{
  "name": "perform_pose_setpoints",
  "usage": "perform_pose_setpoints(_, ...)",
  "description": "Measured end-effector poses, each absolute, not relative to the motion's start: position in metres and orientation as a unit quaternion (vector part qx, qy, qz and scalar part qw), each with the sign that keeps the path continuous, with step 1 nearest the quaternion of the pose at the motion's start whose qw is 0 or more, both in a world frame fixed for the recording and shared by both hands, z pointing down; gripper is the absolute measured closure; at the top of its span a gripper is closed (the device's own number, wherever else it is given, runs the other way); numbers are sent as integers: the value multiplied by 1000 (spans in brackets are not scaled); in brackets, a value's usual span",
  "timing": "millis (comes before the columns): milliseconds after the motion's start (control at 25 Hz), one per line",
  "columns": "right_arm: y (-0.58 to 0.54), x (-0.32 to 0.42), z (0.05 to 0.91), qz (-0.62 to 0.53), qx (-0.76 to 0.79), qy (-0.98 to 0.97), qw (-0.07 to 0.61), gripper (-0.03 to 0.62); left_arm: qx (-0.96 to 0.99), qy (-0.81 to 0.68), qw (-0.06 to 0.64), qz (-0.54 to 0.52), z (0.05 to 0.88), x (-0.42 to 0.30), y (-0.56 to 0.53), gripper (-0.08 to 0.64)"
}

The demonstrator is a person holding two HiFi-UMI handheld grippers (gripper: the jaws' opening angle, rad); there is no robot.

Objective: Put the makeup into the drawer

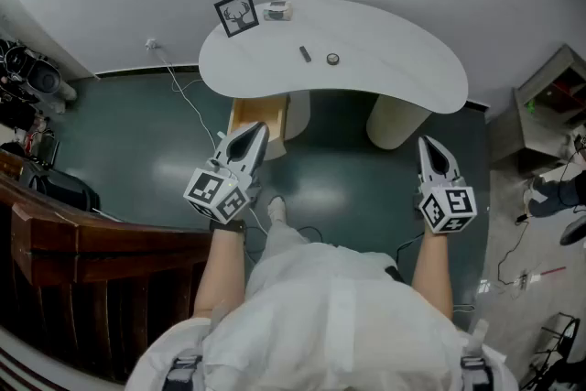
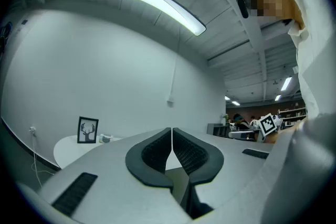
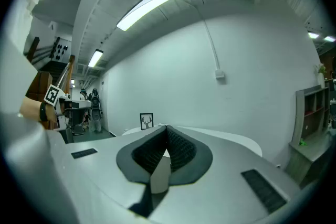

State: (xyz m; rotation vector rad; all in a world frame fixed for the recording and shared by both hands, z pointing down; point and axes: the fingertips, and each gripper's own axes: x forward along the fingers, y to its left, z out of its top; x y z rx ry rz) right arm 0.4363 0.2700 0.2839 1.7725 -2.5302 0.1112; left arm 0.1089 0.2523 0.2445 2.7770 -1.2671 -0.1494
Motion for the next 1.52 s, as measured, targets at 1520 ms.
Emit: perform_pose_setpoints(1520,229,412,292,42,557,-829,44,581,898,-431,67,-51,261,70,215,538)
